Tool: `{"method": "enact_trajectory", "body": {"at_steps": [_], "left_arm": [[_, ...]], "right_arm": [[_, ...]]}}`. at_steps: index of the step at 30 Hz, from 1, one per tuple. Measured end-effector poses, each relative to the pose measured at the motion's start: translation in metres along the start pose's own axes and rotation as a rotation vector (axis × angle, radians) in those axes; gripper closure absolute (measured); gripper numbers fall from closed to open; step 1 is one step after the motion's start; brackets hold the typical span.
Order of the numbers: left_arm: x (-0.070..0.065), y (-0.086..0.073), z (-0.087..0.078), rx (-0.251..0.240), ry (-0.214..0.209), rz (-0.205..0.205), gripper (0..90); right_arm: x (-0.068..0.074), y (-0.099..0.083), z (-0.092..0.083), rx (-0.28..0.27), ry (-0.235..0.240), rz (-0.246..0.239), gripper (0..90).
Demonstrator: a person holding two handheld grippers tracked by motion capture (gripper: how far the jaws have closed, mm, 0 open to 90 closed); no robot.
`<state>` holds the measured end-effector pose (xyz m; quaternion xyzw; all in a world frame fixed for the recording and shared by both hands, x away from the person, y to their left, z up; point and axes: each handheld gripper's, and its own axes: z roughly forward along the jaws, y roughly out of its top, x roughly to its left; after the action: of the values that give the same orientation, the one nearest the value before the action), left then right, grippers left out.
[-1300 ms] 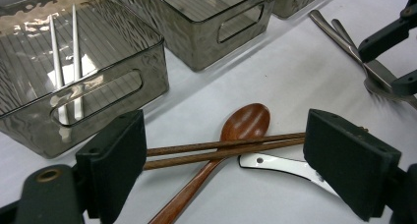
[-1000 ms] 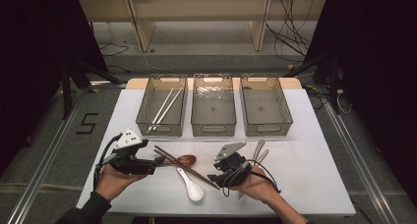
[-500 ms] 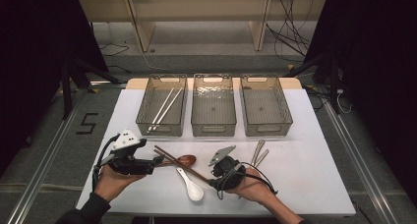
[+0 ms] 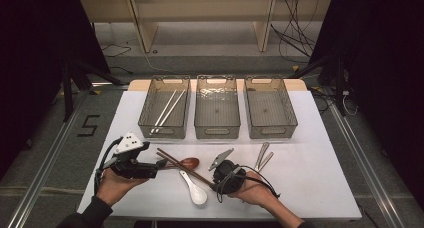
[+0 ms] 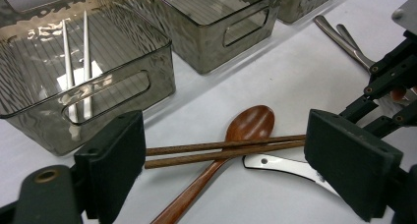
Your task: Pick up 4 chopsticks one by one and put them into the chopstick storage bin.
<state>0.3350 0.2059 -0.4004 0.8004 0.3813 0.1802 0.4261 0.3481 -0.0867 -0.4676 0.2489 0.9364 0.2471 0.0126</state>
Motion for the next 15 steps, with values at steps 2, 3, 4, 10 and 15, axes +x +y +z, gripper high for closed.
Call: {"method": "enact_trajectory", "body": {"at_steps": [2, 3, 4, 10, 15], "left_arm": [[0.0004, -0.0001, 0.0, 0.0, 0.0, 0.0, 15.5], [0.0006, 0.0, -0.0001, 0.0, 0.0, 0.0, 15.5], [0.0006, -0.0001, -0.0001, 0.001, 0.0, -0.001, 15.5], [0.0, -0.0001, 0.0004, 0.003, -0.002, 0.0, 15.5], [0.0005, -0.0003, 0.0005, 0.005, 0.0, 0.0, 15.4]], "right_arm": [[0.0, 0.0005, 0.0006, 0.003, 0.004, 0.002, 76.8], [-0.0001, 0.0008, 0.0009, 0.001, 0.007, -0.001, 78.5], [-0.0002, 0.001, 0.0009, 0.0, 0.006, -0.001, 80.2], [-0.001, 0.0013, 0.0017, 0.0, 0.008, -0.003, 84.8], [-0.0018, 0.0016, 0.0, -0.005, 0.015, 0.01, 86.7]]}}
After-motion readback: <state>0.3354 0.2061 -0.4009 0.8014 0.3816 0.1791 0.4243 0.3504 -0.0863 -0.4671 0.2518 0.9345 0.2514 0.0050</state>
